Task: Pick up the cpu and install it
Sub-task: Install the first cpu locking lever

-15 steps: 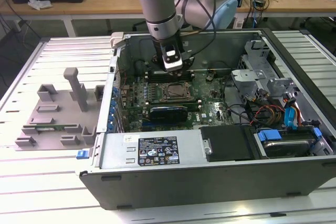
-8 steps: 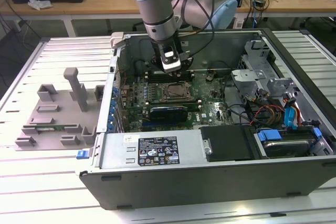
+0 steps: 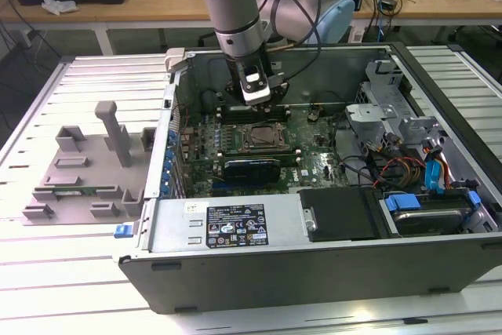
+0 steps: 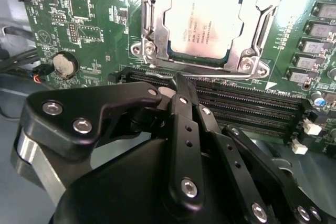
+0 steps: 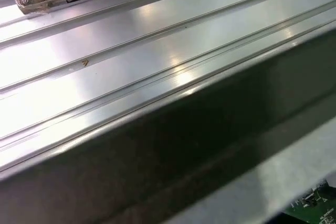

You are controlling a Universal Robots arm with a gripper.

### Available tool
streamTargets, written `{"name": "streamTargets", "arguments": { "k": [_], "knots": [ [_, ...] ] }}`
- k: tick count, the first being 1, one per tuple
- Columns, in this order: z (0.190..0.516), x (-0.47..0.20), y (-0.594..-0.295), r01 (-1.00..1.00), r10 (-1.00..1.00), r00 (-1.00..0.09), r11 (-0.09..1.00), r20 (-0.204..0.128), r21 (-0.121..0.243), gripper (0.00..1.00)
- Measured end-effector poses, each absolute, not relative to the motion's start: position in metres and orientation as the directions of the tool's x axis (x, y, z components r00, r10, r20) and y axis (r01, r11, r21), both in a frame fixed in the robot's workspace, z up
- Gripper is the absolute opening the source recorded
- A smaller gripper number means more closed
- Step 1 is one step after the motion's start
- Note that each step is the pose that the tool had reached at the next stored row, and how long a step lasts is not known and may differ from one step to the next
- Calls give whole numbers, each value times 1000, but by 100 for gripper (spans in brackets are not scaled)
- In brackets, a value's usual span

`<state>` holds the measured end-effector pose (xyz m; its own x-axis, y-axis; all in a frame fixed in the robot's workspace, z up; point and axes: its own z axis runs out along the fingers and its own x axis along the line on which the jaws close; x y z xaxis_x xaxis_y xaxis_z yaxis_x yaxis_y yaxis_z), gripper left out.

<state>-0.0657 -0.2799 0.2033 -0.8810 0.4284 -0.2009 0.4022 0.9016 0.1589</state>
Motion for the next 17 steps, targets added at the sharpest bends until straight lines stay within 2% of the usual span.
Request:
{"name": "streamTargets", "arguments": {
  "k": [4,13,17],
  "knots": [
    [201,-66,-280,399,428,-876,902,-220,168,11],
    [196,-66,-282,398,428,-876,902,-223,169,11],
    [204,-66,-282,398,428,-876,902,-223,169,11]
  ]
}}
